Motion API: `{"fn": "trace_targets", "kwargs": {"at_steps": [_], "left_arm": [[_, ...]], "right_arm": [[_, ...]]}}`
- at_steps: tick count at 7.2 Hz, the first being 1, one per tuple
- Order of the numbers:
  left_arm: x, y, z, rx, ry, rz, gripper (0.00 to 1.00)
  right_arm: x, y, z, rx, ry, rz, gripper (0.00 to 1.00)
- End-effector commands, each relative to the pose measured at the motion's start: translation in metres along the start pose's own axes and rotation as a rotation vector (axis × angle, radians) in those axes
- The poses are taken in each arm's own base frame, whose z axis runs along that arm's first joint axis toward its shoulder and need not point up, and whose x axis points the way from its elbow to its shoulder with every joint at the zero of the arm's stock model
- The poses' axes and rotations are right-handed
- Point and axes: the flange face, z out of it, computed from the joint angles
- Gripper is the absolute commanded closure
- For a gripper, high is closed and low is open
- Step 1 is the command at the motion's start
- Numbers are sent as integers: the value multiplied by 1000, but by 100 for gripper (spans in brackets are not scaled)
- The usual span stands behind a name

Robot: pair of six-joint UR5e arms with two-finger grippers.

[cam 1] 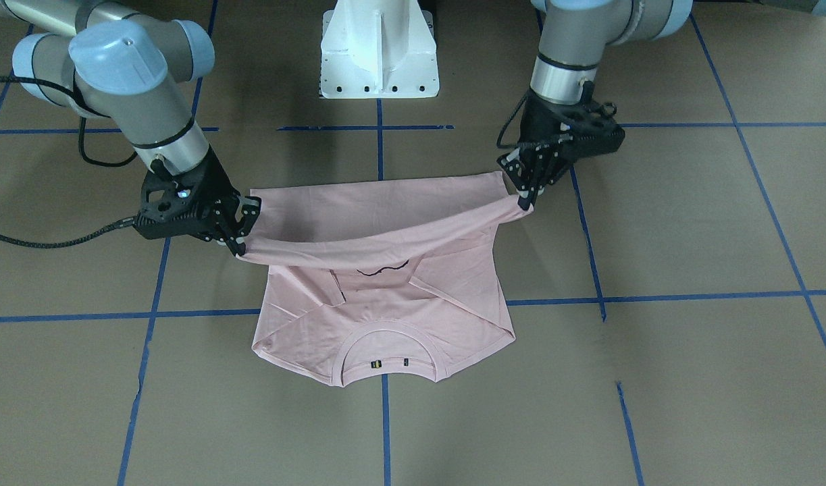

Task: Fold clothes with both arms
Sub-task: 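Lift the hem with both grippers and fold it over toward the collar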

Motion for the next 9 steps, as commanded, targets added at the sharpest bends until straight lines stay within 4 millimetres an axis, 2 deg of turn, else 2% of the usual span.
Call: {"fn": "trace_targets", "kwargs": {"at_steps": [1,2,3,5,6,8,9], "left_arm": [[-15,-46,84,51,-7,-18,100],[-24,-50,115,50,-35,-19,100],[-29,-51,131,48,-50,-20,100],[-21,-53,141,48,-48,-21,100],[-14,-54,139,50,-41,-22,100],[2,-56,132,52,-17,-19,100],[5,-56,131,51,-12,-17,100]], "right_arm": [[17,-38,59,40,-10,5,100],[22,-54,79,46,-1,15,100],[20,-64,87,43,11,23,100],[8,-71,87,47,7,22,100],[0,-77,83,56,-2,23,100],[-2,-79,84,64,5,21,100],[-2,-78,85,61,5,18,91]]}}
